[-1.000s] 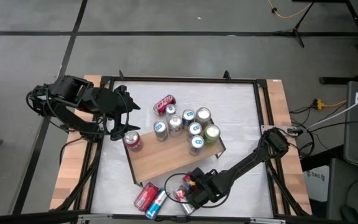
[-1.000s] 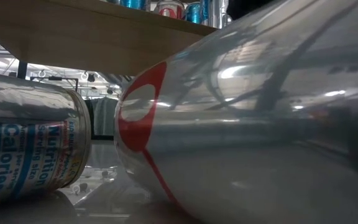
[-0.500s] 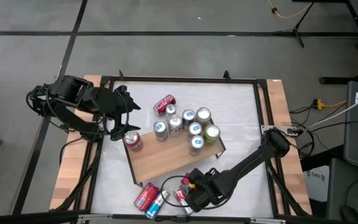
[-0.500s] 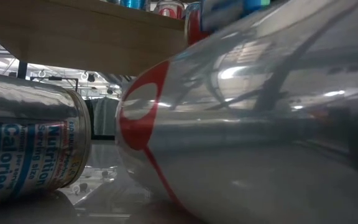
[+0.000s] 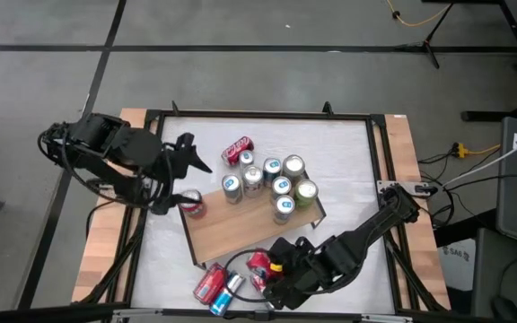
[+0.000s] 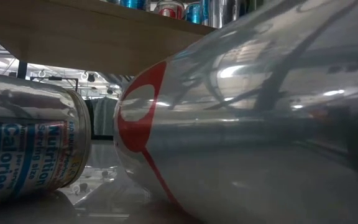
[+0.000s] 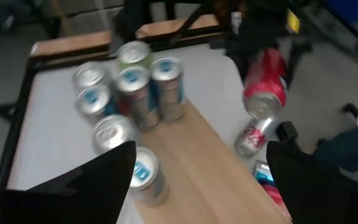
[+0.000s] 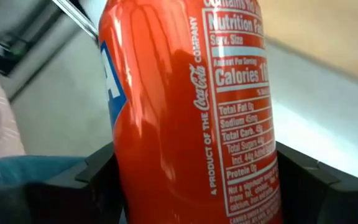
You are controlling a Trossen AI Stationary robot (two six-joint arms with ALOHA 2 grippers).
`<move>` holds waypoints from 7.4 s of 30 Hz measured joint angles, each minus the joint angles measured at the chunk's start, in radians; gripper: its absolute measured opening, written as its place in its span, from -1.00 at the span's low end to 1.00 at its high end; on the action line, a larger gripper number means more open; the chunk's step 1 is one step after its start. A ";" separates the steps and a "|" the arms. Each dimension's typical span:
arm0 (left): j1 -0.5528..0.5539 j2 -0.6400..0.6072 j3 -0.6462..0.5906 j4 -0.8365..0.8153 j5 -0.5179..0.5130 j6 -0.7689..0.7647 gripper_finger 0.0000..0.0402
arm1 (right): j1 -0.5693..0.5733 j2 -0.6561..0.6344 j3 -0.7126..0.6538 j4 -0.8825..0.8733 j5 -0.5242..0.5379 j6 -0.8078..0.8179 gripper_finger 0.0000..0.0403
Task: Place canned beverage on shelf
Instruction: Put the red soda can on the shelf aligned with the other red soda can
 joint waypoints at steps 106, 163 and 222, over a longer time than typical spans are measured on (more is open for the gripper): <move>-0.275 0.114 -0.001 0.272 0.030 0.447 0.42 | -0.261 -0.037 0.058 0.712 -0.419 -0.234 0.78; -0.217 0.337 0.000 -0.349 0.006 0.343 0.42 | -0.247 -0.096 0.059 0.411 -0.340 -0.340 0.77; -0.166 0.332 -0.130 -0.351 0.019 0.349 0.63 | -0.246 -0.095 0.059 0.409 -0.349 -0.340 0.77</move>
